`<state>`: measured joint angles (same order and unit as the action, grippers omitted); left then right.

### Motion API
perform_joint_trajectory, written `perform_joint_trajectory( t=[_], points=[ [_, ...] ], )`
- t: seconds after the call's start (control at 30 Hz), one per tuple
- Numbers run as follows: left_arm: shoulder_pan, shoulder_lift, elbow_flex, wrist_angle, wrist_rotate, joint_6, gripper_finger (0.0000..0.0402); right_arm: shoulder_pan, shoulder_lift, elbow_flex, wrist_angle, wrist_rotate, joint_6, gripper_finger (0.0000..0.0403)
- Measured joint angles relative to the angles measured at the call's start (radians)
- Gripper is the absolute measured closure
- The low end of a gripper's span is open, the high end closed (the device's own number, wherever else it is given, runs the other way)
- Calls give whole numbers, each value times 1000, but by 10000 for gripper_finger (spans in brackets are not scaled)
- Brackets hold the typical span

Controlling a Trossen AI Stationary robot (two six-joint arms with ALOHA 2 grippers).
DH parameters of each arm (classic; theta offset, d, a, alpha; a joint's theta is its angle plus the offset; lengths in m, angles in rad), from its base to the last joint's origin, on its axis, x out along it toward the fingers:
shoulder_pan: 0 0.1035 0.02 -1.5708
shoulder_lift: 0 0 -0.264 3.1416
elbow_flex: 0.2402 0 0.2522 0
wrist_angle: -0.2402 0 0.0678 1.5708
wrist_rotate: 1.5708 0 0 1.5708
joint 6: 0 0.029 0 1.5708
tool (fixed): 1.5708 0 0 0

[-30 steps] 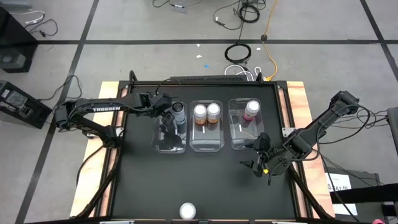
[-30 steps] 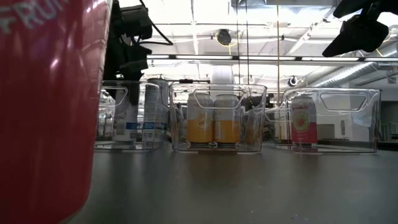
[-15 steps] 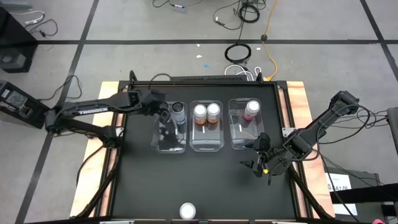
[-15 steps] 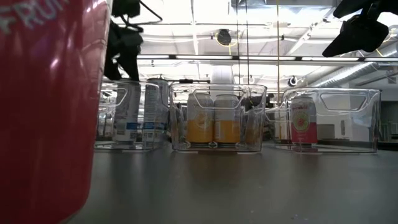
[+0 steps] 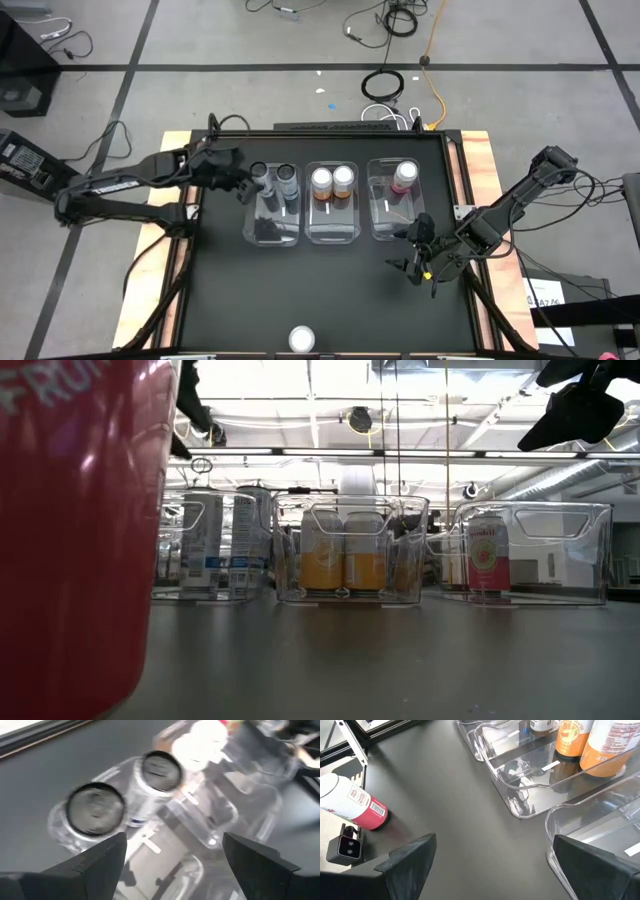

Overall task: Sort soda cans
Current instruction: Put the pink soda can into the right transparent bin

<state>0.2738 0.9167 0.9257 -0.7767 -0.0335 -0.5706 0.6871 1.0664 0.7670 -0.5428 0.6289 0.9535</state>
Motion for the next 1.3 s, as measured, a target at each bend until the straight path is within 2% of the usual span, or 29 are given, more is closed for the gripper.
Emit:
perform_joint_trajectory(
  t=[0.13, 0.43, 0.63, 0.83, 0.9, 0.97, 1.07, 1.17, 1.3],
  points=[
    [-82, -38, 0, 6, 1, -18, 63, 0, 0, 0, 0, -1, 0, 9],
    [-350, -44, 0, 11, -5, -53, 63, 0, 0, 0, 0, -2, 7, 9],
    [-511, -7, 0, -11, -162, -52, 63, 0, 0, 0, 1, -2, 6, 9],
    [-603, 55, 0, -123, -163, -61, 63, 0, 0, 0, 1, -2, 2, 9],
    [-625, 75, 0, -108, -211, -14, 63, 0, 0, 0, 6, -3, -28, 9],
    [-654, 97, 0, -44, -253, 101, 63, 0, 0, 0, 46, -8, -105, 9],
    [-694, 129, 1, 59, -256, 219, 63, -1, 12, 0, 161, -46, -247, 9],
    [-723, 159, 1, 113, -260, 208, 63, -4, 49, 0, 255, -77, -345, 9],
    [-771, 208, 1, 160, -260, 176, 63, -32, 132, 0, 316, -154, -357, 9]
  ],
)
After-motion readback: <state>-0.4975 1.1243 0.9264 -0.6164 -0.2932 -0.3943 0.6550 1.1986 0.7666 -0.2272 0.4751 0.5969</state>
